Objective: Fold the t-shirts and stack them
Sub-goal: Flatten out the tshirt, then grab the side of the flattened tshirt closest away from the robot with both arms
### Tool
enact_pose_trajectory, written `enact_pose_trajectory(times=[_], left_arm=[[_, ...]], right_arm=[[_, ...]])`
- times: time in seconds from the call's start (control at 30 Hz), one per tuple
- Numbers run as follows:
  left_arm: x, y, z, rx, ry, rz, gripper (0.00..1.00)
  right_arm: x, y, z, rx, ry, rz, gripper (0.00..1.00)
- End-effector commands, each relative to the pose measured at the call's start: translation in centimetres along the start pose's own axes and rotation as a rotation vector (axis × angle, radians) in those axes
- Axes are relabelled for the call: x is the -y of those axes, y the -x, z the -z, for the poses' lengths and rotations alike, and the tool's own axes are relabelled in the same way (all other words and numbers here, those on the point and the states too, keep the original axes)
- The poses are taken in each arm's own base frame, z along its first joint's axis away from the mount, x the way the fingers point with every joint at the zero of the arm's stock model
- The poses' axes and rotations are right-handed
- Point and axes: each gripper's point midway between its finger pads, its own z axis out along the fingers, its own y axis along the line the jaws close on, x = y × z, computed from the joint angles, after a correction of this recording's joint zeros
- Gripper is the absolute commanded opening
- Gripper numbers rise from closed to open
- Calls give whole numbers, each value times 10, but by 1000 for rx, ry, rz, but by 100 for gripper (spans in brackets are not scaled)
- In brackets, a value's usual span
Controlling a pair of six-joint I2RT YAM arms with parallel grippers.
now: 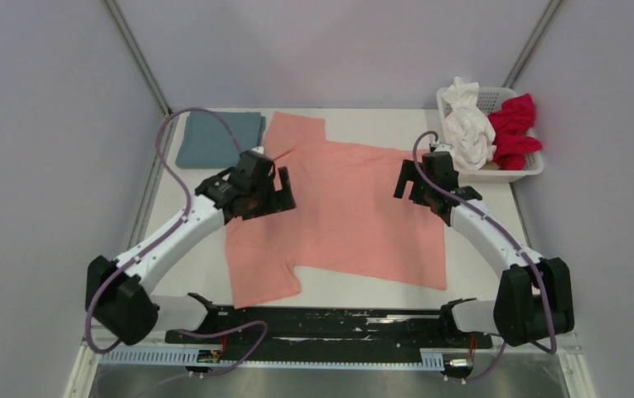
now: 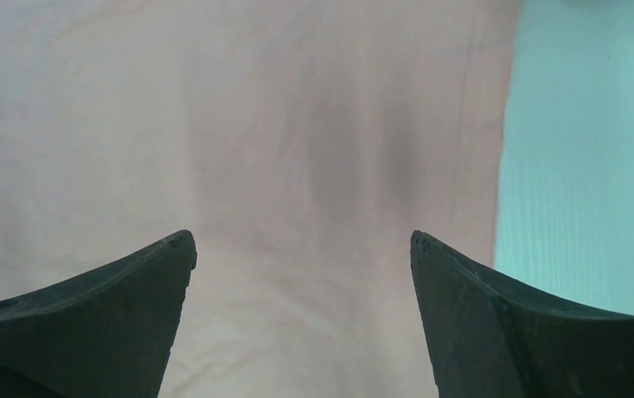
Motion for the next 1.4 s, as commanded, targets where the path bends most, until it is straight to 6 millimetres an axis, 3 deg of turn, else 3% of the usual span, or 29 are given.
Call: enact_pose_trajectory(times=[0.0,0.03,0.17,0.27,0.37,0.43,0.67,0.83,1.03,1.2,1.37], left_arm=[[-113,-86,36,-80,393,94,100],[-121,-98,51,-81,399,121,100],[-156,-157,80,-203,475,175,99],[-164,-184,87,-264,481,218,88],[-161,-204,79,-308,441,243,76],[-160,-210,71,-317,423,254,68],[-152,-221,52,-368,395,250,61],[-159,-236,49,-424,427,222,55],[-173,-251,43,-449,473,218,54],[-173,-243,34,-398,478,216,49],[-169,-236,29,-365,456,206,30]], right_arm=[[19,-7,16,50,-57,-109,100],[23,-8,18,60,-71,-134,100],[31,-8,23,87,-97,-193,100],[33,-12,24,85,-99,-196,100],[38,-18,25,88,-114,-201,100],[42,-20,26,91,-127,-196,100],[46,-17,33,118,-134,-197,100],[57,-21,42,151,-163,-254,100],[62,-24,56,188,-133,-269,100],[65,-36,61,164,-135,-261,100],[67,-43,71,136,-136,-253,100]])
